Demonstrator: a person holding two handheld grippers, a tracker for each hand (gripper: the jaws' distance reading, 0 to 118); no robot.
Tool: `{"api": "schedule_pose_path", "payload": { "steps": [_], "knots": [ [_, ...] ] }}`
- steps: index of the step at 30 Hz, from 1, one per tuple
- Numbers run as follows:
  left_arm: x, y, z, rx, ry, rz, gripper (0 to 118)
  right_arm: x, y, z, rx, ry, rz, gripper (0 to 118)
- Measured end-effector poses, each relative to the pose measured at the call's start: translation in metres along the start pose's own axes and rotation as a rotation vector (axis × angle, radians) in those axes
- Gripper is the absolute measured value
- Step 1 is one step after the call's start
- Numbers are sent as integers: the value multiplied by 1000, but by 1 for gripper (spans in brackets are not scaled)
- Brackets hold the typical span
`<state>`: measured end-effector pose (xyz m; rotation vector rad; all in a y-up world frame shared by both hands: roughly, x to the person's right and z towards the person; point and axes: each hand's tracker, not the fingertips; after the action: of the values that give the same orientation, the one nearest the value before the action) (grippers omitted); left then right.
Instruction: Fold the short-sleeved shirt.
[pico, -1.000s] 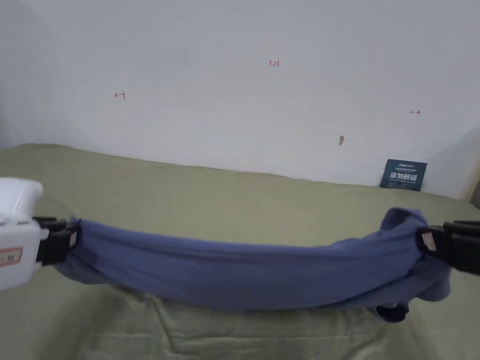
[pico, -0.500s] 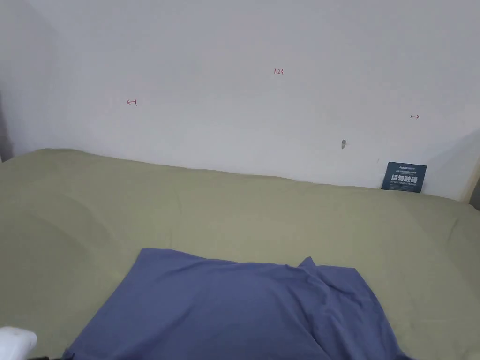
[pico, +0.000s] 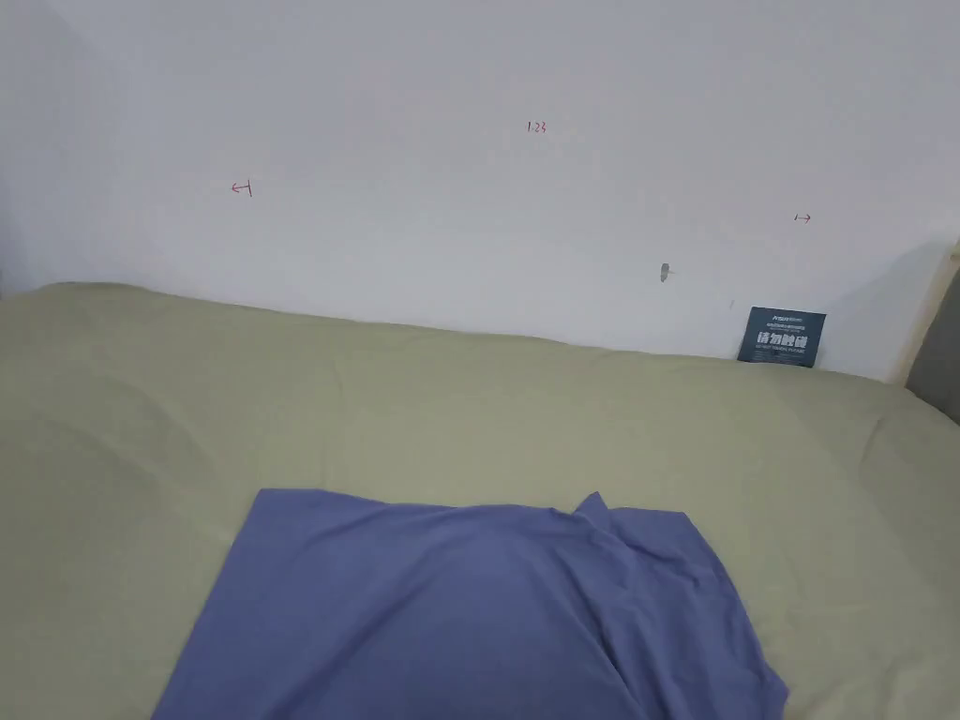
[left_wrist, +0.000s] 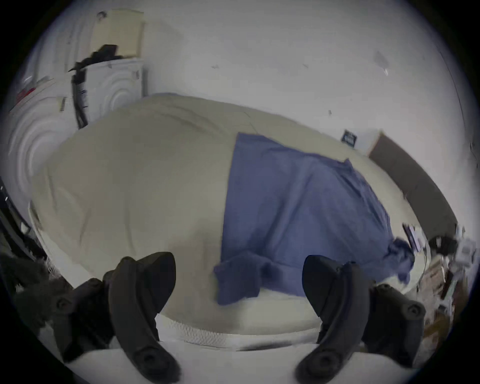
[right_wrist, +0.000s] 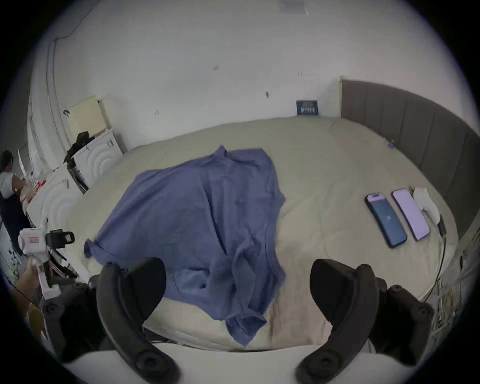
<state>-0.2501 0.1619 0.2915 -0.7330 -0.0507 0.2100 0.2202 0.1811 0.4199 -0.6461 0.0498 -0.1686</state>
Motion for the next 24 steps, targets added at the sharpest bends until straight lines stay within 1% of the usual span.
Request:
{"api": "schedule_pose_path", "payload": {
  "steps": [3,5,6,7,8,9,10,11,12,13,15,17,18,19,21,22,23,24],
  "knots": [
    [12,1,25,144,55,-34,105,-20,1,22,82,-22,48,112],
    [21,-11,40,210,45,-98,104,-28,-3,33,115,-28,56,111],
    [25,-16,44,210,49,-127,103,-35,-6,37,119,-23,56,107],
    [28,-20,47,208,52,-145,97,-39,-9,41,123,-23,54,90],
    [31,-23,50,199,55,-159,81,-43,-12,45,131,-27,55,65],
    [33,-28,50,198,71,-174,53,-46,-17,46,138,-55,56,32],
    [35,-31,50,199,71,-180,9,-53,-20,44,125,-72,67,0],
    [34,-33,49,195,90,-186,2,-56,-24,46,122,-86,64,0],
    [32,-34,48,178,97,-185,1,-57,-26,48,113,-82,57,0],
    [29,-37,45,137,88,-179,0,-56,-29,48,84,-56,41,0],
    [21,-37,34,96,123,-140,0,-61,-36,45,47,-32,10,0],
    [14,-37,26,93,127,-146,0,-63,-40,43,38,-23,27,0],
    [11,-36,20,46,113,-142,4,-67,-41,40,25,-23,37,0],
    [9,-35,16,37,106,-138,25,-68,-41,39,20,-23,44,0],
    [8,-32,1,-23,72,-126,82,-66,-39,36,18,-22,53,0],
    [9,-31,-5,-64,49,-116,96,-66,-37,33,7,-22,54,0],
    [11,-31,-10,-115,4,-108,96,-66,-35,31,2,-31,50,0],
    [13,-31,-15,-127,-25,-105,96,-63,-33,28,1,-32,50,0]
  ]
}}
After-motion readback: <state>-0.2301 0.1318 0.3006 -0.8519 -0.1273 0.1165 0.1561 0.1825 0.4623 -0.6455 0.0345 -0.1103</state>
